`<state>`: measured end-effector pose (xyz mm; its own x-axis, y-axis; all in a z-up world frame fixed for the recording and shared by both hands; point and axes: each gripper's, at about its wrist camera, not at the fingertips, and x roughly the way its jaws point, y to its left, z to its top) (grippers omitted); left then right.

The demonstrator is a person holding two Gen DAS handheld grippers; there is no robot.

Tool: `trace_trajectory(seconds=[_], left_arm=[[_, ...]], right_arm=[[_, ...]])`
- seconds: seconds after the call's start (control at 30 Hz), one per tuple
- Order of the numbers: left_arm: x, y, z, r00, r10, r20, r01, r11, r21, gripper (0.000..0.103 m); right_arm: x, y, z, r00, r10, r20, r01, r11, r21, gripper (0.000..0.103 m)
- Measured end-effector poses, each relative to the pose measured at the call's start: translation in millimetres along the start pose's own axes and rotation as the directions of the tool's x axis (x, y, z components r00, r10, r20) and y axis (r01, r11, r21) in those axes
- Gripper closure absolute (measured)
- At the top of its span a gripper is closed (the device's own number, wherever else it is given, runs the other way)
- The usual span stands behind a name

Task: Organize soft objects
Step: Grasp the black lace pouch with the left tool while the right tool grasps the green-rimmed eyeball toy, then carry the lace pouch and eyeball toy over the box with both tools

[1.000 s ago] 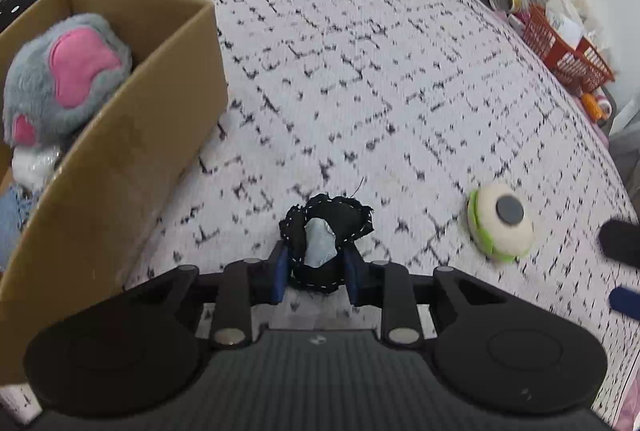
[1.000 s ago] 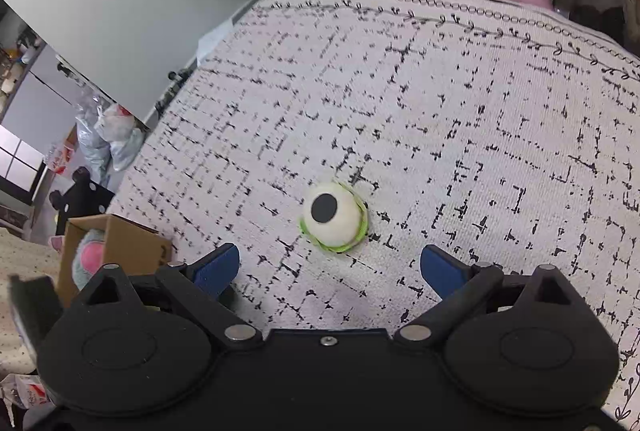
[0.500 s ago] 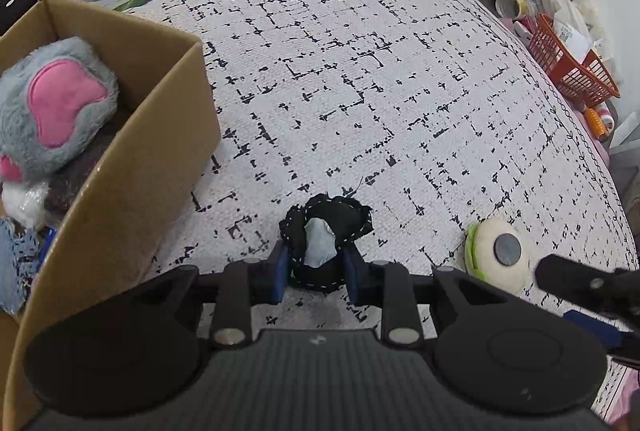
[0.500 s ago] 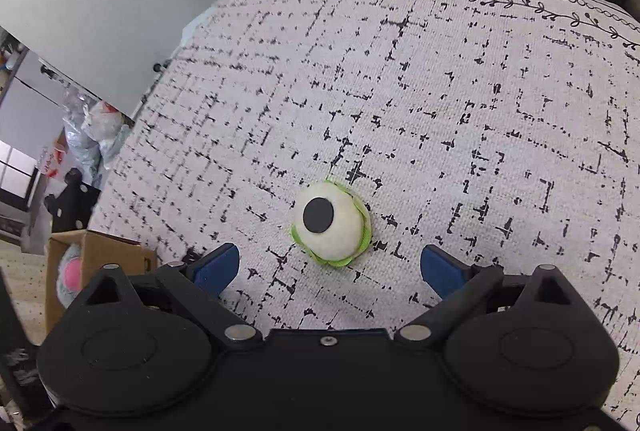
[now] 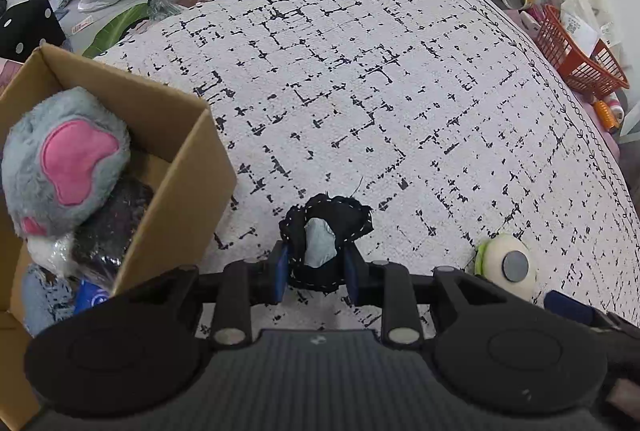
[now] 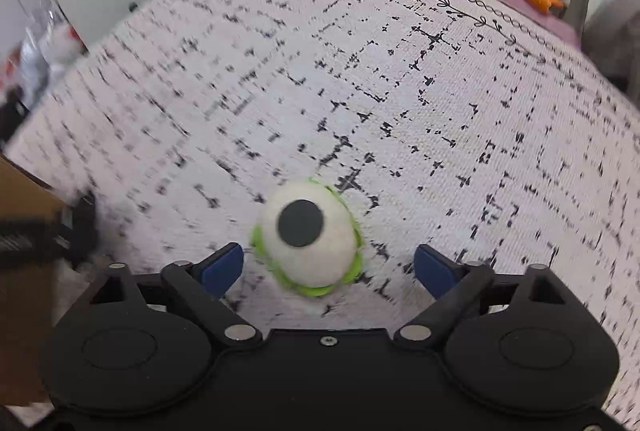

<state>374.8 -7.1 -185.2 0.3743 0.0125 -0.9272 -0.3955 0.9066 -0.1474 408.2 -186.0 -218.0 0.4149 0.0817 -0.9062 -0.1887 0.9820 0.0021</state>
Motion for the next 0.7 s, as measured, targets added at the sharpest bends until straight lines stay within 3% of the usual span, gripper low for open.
trace_trajectory(seconds=[0.13, 0.2, 0.23, 0.6, 0.7], left_arm=[[-3.4, -0.7, 5.9, 1.000, 0.009, 0.009, -0.009, 1.000, 0.008, 0.075], [-6.7, -0.4, 7.4, 1.000, 0.010, 0.016, -0.010, 1.000, 0.010, 0.075], [-8.5, -0.7, 7.9, 1.000, 0.012, 0.022, -0.012, 1.000, 0.015, 0.075], [-33.2, 1.7, 9.9, 0.997, -0.001, 0.078, -0.004, 0.998, 0.068, 0.076], [-43.5, 6.2, 9.9, 0.995, -0.010, 0.095, 0.003, 0.998, 0.069, 0.076]], right_arm=[[7.3, 10.5, -3.3, 0.998, -0.043, 0.039, 0.046, 0.996, -0.076, 0.027], [4.7, 12.8, -3.0, 0.998, -0.034, 0.060, 0.040, 0.995, -0.096, 0.052], [2.5, 14.1, -3.3, 0.997, -0.033, 0.066, 0.040, 0.994, -0.103, 0.058], [-33.8, 8.7, -4.9, 0.992, 0.004, 0.128, 0.008, 0.996, -0.088, 0.060], [-52.4, 6.2, -4.9, 0.985, 0.046, 0.163, -0.034, 0.996, -0.077, 0.060]])
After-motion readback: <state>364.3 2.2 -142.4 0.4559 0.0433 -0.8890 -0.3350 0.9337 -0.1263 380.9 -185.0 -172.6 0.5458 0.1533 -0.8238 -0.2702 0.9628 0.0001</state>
